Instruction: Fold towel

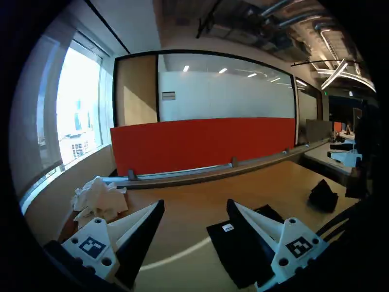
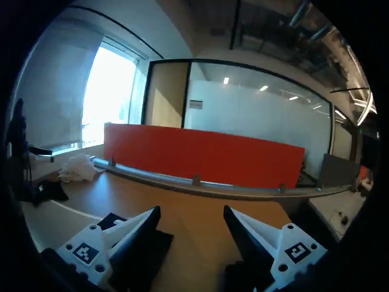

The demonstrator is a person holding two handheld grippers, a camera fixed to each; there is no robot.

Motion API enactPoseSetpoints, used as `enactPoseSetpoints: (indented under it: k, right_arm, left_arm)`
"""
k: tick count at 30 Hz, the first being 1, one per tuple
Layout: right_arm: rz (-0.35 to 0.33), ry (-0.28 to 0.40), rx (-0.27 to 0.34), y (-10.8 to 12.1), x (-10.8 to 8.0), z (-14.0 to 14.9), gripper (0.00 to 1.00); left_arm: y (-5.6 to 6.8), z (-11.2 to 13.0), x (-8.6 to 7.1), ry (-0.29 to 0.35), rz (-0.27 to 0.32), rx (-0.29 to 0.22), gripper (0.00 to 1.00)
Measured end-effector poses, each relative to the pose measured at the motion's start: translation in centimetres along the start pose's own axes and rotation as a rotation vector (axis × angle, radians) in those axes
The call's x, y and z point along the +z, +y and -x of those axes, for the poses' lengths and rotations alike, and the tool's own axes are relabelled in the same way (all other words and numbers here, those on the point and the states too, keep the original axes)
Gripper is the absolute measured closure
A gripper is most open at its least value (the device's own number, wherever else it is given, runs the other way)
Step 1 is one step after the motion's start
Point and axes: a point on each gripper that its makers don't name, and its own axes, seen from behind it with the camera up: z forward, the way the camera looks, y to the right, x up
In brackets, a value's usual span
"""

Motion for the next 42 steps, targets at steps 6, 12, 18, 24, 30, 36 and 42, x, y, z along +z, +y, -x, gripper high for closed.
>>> enactPoseSetpoints:
  k: [6, 12, 18, 24, 30, 36, 42]
  right_arm:
    - [-0.085, -0.098, -0.048, -1.6, -0.4, 2.2, 0.00]
    - [-0.174, -0.205, -0.094, -3.1, -0.9, 4.4, 0.00]
    - [-0.261, -0.267, -0.115, -4.9, -1.3, 6.1, 0.00]
    - [-0.303, -0.299, -0.121, -6.1, -1.3, 7.6, 0.00]
    - [-0.337, -0.342, -0.140, -7.4, -1.3, 10.6, 0.00]
    - [-0.359, -0.369, -0.160, -8.7, -1.2, 13.5, 0.00]
    - [-0.379, -0.408, -0.162, -9.9, -1.0, 16.7, 0.00]
  left_arm:
    - [2.9, 2.2, 0.9, -0.071, 0.079, 0.024, 0.05]
    - [5.4, 4.4, 1.1, -0.143, 0.156, 0.055, 0.05]
    - [6.9, 6.5, 1.1, -0.194, 0.198, 0.092, 0.05]
    - [8.1, 8.5, 0.8, -0.230, 0.234, 0.092, 0.05]
    - [9.2, 11.5, 0.9, -0.265, 0.260, 0.111, 0.05]
    - [9.8, 15.1, 1.3, -0.313, 0.270, 0.113, 0.05]
    - [10.6, 19.2, 1.6, -0.384, 0.294, 0.108, 0.05]
